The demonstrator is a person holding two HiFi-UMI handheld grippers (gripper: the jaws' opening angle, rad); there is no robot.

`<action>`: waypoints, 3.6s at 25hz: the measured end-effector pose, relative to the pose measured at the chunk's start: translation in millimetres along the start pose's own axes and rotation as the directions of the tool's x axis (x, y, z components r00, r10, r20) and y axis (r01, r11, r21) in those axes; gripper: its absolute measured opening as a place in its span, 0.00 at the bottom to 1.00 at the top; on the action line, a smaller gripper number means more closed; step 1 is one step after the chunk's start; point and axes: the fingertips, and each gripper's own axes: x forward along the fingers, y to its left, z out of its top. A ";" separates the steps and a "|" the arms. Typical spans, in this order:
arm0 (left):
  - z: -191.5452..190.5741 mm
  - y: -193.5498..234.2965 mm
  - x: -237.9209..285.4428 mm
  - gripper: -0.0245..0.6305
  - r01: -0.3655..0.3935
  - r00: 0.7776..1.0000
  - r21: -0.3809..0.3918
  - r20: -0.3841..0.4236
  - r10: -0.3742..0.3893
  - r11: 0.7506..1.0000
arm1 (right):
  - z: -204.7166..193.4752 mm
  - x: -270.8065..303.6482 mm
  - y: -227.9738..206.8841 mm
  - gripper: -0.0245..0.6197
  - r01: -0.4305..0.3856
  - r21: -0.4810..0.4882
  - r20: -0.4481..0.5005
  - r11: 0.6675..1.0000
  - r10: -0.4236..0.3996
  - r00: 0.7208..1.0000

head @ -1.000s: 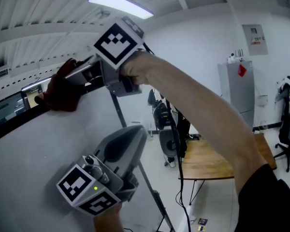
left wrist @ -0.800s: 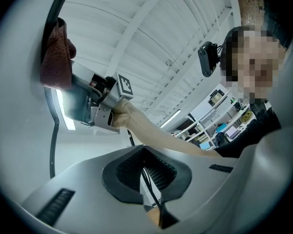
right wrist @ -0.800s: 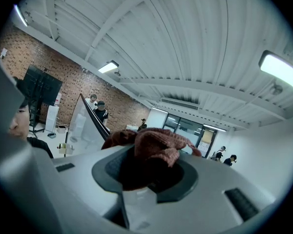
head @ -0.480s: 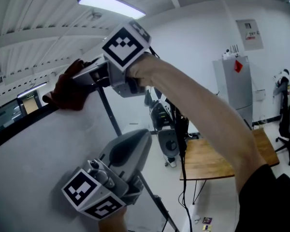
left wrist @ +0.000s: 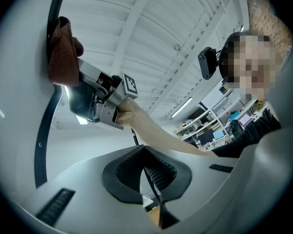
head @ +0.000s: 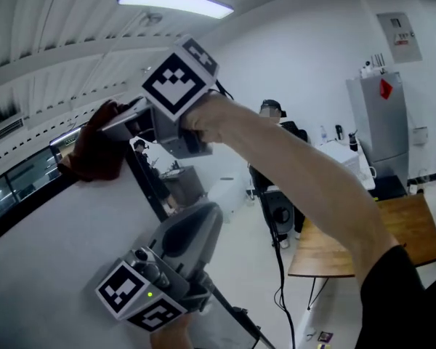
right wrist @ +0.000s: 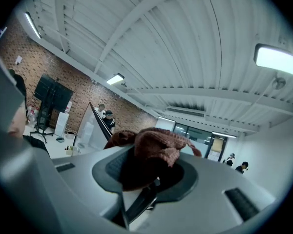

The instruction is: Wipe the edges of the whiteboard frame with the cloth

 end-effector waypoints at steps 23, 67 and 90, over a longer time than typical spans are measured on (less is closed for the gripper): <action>-25.7 10.8 -24.3 0.02 -0.088 0.995 -0.043 -0.047 0.086 0.995 | -45.8 -35.5 -62.3 0.24 -0.173 0.375 0.483 0.911 -0.033 0.875; -115.2 -12.0 -40.2 0.02 -0.169 0.981 -0.235 -0.134 0.140 0.957 | -188.2 -33.6 -8.5 0.23 -0.174 0.426 0.361 0.888 0.010 0.933; -162.5 -20.6 -50.1 0.02 -0.190 0.976 -0.301 -0.162 0.146 0.934 | -261.9 -25.0 18.4 0.23 -0.214 0.509 0.336 0.834 0.036 0.941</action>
